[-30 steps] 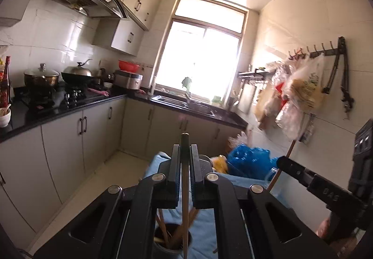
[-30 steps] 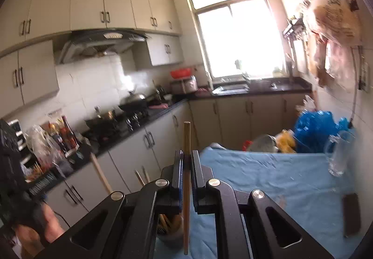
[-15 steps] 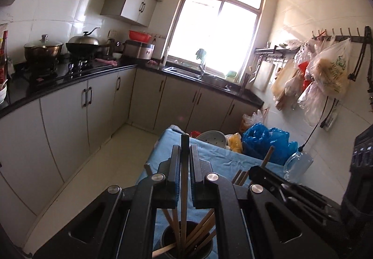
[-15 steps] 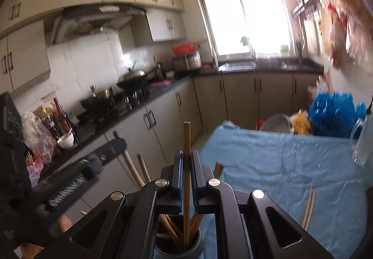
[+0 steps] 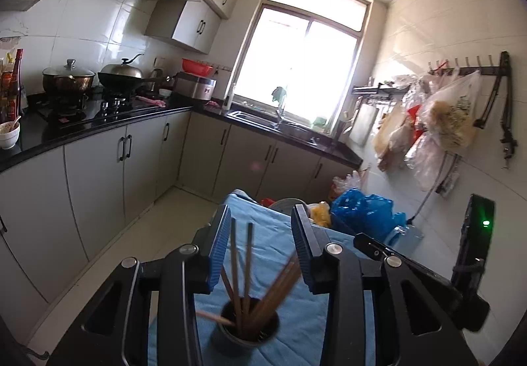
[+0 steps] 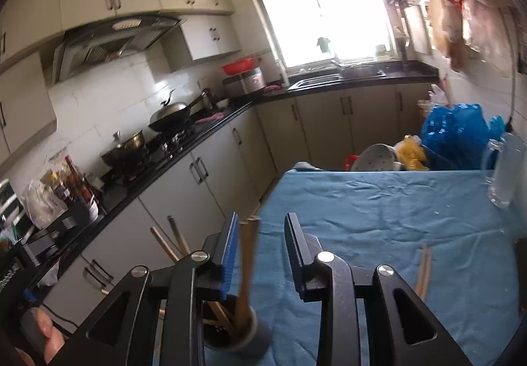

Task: Organize utensils
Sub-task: 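Carry both chopsticks over the black holder and open both grippers to drop them in, then return both grippers to the cloth and each grasp another chopstick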

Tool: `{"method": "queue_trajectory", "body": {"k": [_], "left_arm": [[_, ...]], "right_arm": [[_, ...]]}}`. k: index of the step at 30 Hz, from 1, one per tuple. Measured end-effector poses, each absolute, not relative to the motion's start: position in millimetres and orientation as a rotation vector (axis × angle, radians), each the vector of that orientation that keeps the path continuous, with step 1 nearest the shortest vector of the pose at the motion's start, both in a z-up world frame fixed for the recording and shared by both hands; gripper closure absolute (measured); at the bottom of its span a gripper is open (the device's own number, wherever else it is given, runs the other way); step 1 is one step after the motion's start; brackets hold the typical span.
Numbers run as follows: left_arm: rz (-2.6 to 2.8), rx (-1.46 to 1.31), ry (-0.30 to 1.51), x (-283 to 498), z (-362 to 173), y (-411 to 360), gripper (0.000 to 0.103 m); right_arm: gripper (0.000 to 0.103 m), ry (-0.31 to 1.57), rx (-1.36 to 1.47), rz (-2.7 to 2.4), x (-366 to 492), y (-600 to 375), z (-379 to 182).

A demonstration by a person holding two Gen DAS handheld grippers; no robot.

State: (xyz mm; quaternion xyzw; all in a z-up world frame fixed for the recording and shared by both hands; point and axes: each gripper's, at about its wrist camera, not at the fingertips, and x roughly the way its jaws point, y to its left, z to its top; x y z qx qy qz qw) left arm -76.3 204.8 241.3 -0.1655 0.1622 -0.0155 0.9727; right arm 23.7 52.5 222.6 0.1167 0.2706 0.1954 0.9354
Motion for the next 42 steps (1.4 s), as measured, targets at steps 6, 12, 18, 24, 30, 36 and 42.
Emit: {"method": "queue_trajectory", "body": {"k": [6,12,18,24,30,36,42], "left_arm": [[-0.102,-0.347,0.343,-120,225,180,0.055],[-0.171,-0.29,0.486,-124,173,130,0.055],[-0.199,-0.19,0.611,-112,133,88,0.055],[-0.197,-0.168,0.673,-98,111,79,0.055],[-0.189,-0.188,0.733,-84,94,81,0.055],[-0.211,-0.171,0.776,-78,84,70,0.055],[-0.262,-0.149,0.84,-64,68,45,0.055]], "right_arm": [[0.06,0.648,0.227,0.292,0,-14,180],[0.083,0.923,0.22,0.209,-2,-66,82],[0.084,0.981,0.21,0.202,1,-76,43],[0.084,1.0,0.172,0.184,10,-71,31],[0.085,1.022,0.122,0.147,20,-62,28],[0.093,1.025,-0.002,0.054,31,-44,31],[0.096,1.063,0.123,0.008,27,-88,33]]}}
